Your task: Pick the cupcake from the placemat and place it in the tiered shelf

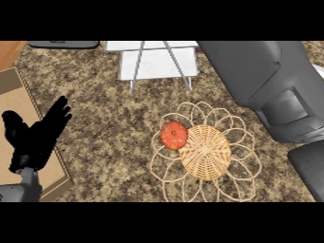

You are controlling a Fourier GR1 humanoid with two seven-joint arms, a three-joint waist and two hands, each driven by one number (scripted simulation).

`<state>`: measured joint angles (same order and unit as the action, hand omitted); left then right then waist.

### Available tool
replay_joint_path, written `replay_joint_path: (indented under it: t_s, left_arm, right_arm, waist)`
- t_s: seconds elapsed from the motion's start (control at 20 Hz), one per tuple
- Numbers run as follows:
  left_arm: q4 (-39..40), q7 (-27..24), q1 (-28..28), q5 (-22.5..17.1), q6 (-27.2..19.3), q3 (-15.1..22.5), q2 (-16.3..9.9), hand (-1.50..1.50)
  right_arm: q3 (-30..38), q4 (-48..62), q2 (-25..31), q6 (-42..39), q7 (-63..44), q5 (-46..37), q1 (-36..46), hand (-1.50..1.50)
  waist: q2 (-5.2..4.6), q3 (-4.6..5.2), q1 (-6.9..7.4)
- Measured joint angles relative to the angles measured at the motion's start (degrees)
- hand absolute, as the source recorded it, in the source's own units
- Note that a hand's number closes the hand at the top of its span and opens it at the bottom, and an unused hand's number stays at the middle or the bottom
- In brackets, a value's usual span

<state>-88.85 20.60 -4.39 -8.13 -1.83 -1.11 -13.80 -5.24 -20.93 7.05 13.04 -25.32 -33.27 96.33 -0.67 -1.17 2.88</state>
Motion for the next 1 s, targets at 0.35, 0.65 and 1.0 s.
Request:
replay_joint_path:
  t_s: [0.35,0.65,1.0]
  left_arm:
    - [-0.19,-0.18,0.24,-0.28,0.6,-0.49,0.09,0.0]
    - [-0.04,0.08,0.19,0.15,0.65,-0.63,0.27,0.0]
    - [-0.24,0.03,0.76,-0.4,1.36,-1.45,0.33,0.0]
  right_arm:
    - [7.01,-0.1,-0.27,8.2,-0.06,4.8,0.15,-1.5]
    - [13.67,-1.78,-0.34,12.74,2.36,10.45,0.47,-1.5]
    - [18.48,-2.82,2.71,18.77,4.26,13.26,0.74,-1.5]
  waist:
    - [0.03,0.05,-0.08]
    - [0.09,-0.02,-0.28]
    - [0.3,0.0,-0.76]
